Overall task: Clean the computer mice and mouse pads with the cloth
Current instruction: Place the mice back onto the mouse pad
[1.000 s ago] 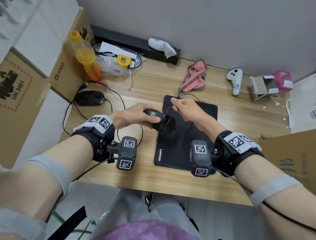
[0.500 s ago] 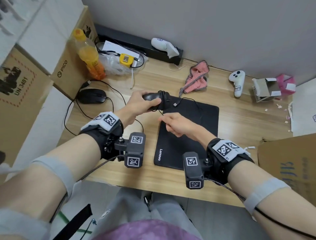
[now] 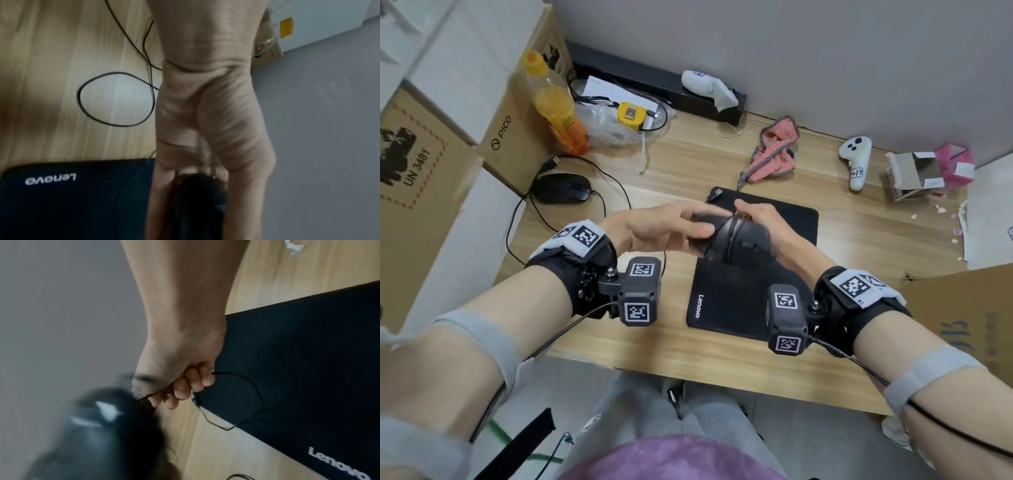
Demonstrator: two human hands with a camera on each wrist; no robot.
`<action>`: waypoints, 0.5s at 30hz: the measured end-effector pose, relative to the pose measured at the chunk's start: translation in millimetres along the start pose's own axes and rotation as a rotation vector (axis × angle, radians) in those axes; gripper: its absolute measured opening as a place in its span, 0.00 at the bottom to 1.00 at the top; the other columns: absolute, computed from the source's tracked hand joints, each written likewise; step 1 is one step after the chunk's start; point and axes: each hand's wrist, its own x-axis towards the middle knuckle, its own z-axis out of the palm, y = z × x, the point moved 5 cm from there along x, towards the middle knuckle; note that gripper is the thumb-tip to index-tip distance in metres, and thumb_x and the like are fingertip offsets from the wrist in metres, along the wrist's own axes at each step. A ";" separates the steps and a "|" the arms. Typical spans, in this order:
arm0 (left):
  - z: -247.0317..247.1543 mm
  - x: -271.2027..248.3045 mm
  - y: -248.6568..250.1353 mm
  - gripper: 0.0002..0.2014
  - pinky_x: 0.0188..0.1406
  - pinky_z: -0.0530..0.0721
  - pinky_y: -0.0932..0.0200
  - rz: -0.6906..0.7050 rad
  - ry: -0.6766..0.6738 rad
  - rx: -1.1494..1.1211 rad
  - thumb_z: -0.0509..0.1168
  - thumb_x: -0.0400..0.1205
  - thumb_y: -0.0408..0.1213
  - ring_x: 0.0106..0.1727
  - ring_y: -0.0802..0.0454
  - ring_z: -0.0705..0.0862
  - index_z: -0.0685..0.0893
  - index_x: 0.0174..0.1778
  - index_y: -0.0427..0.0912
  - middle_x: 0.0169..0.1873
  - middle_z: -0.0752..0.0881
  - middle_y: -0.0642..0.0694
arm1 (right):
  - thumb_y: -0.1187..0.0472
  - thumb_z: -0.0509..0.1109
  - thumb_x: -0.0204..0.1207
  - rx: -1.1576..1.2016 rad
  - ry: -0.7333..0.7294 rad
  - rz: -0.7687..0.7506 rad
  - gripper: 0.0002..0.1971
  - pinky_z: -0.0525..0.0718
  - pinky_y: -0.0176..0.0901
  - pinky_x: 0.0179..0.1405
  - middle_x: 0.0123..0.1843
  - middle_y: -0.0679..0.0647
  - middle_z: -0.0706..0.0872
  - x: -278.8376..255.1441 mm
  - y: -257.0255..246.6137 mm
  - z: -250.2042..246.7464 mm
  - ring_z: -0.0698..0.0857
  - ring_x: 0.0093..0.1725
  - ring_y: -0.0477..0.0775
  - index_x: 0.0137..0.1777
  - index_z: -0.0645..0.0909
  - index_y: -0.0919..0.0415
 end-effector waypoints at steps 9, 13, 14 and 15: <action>-54.8 4.6 12.4 0.20 0.43 0.85 0.69 0.244 0.997 0.161 0.75 0.76 0.29 0.50 0.52 0.86 0.82 0.64 0.41 0.50 0.87 0.47 | 0.47 0.53 0.88 -0.309 -0.275 -0.107 0.24 0.62 0.36 0.21 0.20 0.47 0.67 -23.5 -6.3 32.8 0.62 0.19 0.46 0.37 0.80 0.60; -41.4 4.3 -0.8 0.16 0.39 0.85 0.69 -0.003 0.613 0.459 0.73 0.77 0.26 0.43 0.52 0.85 0.85 0.59 0.44 0.49 0.87 0.43 | 0.47 0.56 0.86 -0.411 -0.054 -0.173 0.28 0.65 0.38 0.30 0.15 0.43 0.66 -13.5 -19.7 15.8 0.63 0.17 0.43 0.23 0.64 0.56; -34.2 4.2 -3.8 0.16 0.43 0.86 0.67 -0.097 0.469 0.526 0.73 0.77 0.28 0.46 0.50 0.86 0.85 0.60 0.45 0.52 0.87 0.42 | 0.47 0.57 0.85 -0.418 -0.018 -0.151 0.28 0.65 0.40 0.31 0.15 0.43 0.67 -10.7 -17.8 10.9 0.64 0.17 0.43 0.23 0.63 0.55; -28.5 4.2 -7.7 0.17 0.47 0.86 0.65 -0.188 0.332 0.581 0.73 0.78 0.30 0.49 0.48 0.87 0.85 0.62 0.46 0.55 0.87 0.40 | 0.48 0.57 0.85 -0.423 0.001 -0.130 0.28 0.66 0.40 0.31 0.14 0.42 0.69 -9.1 -15.1 7.5 0.66 0.16 0.42 0.22 0.65 0.55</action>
